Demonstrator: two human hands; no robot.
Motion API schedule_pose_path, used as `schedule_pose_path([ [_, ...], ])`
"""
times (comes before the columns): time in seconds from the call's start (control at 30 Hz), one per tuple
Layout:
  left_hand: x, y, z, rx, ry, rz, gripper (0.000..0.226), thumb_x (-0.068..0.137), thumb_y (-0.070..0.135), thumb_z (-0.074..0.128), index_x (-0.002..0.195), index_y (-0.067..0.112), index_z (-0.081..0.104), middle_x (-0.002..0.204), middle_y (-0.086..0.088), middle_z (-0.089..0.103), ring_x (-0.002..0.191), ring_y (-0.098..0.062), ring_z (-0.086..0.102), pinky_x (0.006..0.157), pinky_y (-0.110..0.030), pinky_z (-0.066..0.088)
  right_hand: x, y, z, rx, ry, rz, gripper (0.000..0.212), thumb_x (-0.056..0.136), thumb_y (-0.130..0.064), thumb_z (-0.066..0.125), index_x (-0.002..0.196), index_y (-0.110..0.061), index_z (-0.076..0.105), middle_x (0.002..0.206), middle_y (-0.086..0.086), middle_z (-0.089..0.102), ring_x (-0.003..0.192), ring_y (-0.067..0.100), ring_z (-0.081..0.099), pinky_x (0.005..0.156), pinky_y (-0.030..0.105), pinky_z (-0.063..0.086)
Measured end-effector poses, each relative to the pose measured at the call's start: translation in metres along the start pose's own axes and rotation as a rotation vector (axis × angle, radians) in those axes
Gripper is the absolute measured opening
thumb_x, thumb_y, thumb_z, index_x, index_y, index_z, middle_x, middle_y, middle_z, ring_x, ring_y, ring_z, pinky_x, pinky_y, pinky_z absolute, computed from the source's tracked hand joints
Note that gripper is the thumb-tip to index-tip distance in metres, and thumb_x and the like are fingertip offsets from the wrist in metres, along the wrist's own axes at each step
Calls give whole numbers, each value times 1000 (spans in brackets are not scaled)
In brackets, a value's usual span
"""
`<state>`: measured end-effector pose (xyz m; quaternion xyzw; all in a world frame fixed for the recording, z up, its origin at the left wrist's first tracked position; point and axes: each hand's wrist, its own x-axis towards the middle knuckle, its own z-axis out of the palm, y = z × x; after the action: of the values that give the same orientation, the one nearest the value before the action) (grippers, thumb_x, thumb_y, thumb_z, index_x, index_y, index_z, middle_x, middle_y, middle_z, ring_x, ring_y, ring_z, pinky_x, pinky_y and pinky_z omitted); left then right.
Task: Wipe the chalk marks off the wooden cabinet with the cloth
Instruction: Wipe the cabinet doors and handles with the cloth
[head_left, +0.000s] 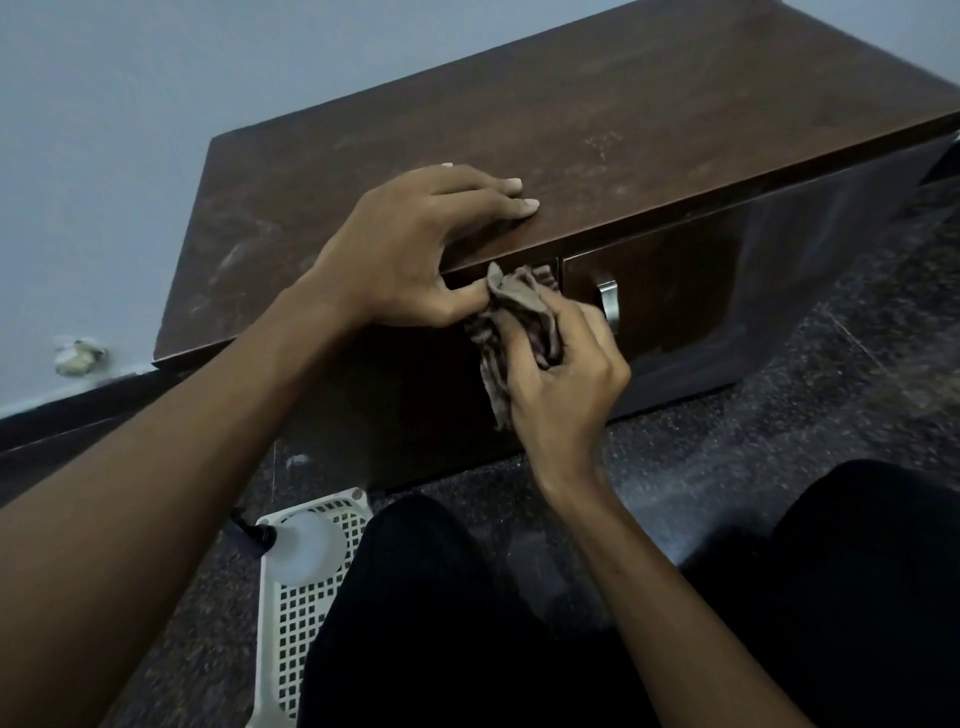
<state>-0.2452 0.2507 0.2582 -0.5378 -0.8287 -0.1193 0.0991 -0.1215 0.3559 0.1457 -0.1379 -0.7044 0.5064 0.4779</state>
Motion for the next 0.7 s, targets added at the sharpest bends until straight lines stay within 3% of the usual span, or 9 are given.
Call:
schedule_pose_path([
  [0.13,0,-1,1,-5,-5,0,60,84,38,72,142,25,62,145,4,60,133,-16,58,105,-46,51,-18,19,-1,-98,-1,-89,32,85,-8,79,116,-2,72,103,11,66,95,23,67,82,33,58],
  [0.27,0,-1,0,8,-16,-7,61,84,39,70,142,25,61,147,5,59,134,-16,57,109,-46,49,-36,37,-5,-140,-28,-72,37,79,2,80,116,0,71,104,13,64,95,23,67,83,27,58],
  [0.4,0,0,1,8,-15,-8,61,83,39,69,141,24,62,147,5,60,134,-16,57,113,-46,46,-47,58,-10,-170,-173,120,38,77,9,75,114,2,71,106,13,67,99,19,67,87,15,53],
  [0.5,0,0,0,5,-11,-11,60,82,39,69,140,23,63,146,4,60,134,-16,58,113,-46,46,-49,57,-9,-127,-137,179,33,81,6,75,113,-1,72,105,9,70,97,16,69,85,7,49],
  [0.7,1,-2,0,-12,-6,-6,60,82,39,70,139,24,63,144,4,61,132,-16,58,111,-47,47,-37,28,-2,-7,38,112,31,81,-1,81,111,-3,73,106,6,72,101,8,68,84,23,57],
])
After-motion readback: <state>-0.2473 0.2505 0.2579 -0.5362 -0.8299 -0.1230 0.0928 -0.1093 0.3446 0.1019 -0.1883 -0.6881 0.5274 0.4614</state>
